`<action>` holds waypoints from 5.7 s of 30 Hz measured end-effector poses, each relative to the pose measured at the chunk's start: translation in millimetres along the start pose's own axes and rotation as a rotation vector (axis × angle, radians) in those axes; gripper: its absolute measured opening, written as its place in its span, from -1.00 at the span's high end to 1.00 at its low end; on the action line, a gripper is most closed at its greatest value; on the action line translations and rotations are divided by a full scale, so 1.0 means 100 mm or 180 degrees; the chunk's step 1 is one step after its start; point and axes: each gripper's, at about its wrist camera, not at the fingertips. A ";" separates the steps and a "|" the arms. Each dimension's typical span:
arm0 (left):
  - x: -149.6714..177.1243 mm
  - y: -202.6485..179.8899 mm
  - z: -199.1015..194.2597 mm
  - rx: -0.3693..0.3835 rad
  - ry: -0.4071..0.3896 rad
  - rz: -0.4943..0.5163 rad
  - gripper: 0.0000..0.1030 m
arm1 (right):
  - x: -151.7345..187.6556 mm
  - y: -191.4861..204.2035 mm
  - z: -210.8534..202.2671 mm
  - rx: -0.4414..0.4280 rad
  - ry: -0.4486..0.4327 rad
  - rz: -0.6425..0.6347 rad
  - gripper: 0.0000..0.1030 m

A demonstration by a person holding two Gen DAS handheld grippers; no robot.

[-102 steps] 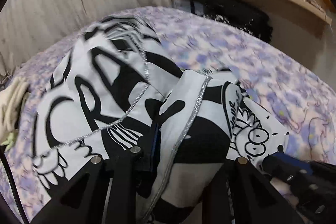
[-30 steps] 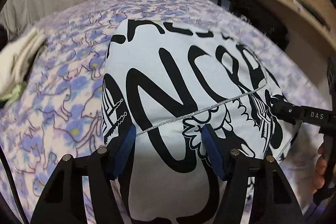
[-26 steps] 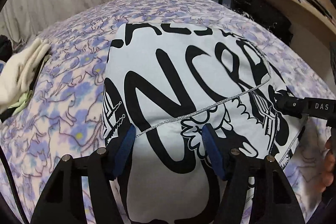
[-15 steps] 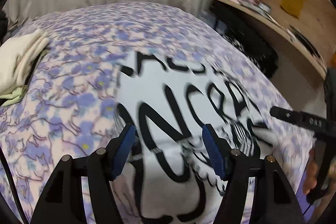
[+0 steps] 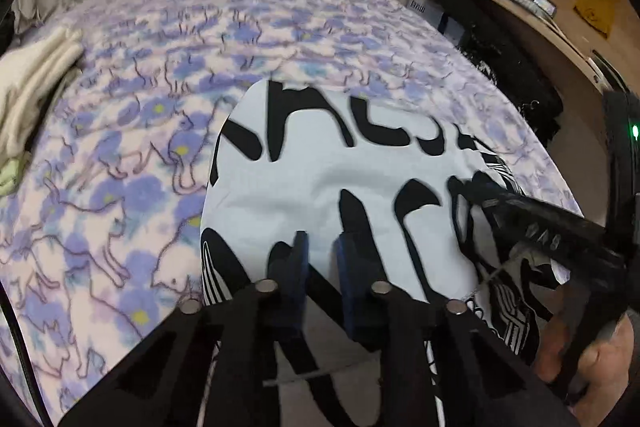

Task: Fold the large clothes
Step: 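Open both grippers and press the folded bundle flat, then grasp the jacket bundle's sides with both grippers and lift it, then carry the bundle with both grippers onto the folded clothes stack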

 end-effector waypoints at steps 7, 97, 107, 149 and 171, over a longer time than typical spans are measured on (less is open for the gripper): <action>0.00 0.03 0.08 0.0054 0.0025 -0.0063 0.83 | 0.11 -0.64 0.03 -0.0060 0.0187 0.0269 0.95; 0.55 0.34 0.39 0.0938 0.0807 -0.0701 -0.99 | 0.35 -0.94 0.51 -0.1739 0.1049 0.0282 -0.97; 0.39 0.16 0.62 0.0925 0.1067 -0.0511 -0.99 | 0.39 -0.76 0.51 -0.1379 0.1086 -0.0045 -0.99; -0.13 3.35 -2.90 -0.1091 -0.0501 0.0030 0.16 | -0.38 4.10 -0.65 -0.2038 0.0076 -0.1132 0.43; -1.42 5.69 -1.52 -0.1101 -0.0493 -0.0586 -0.81 | -1.53 5.11 1.10 -0.1718 0.0209 -0.1194 -0.12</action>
Point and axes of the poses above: each gripper's, at about its wrist camera, not at the fingertips, and z roughly the way its jaws point, y to its left, x to its underside, and after that the axes turned 14 degrees about y, right-handed
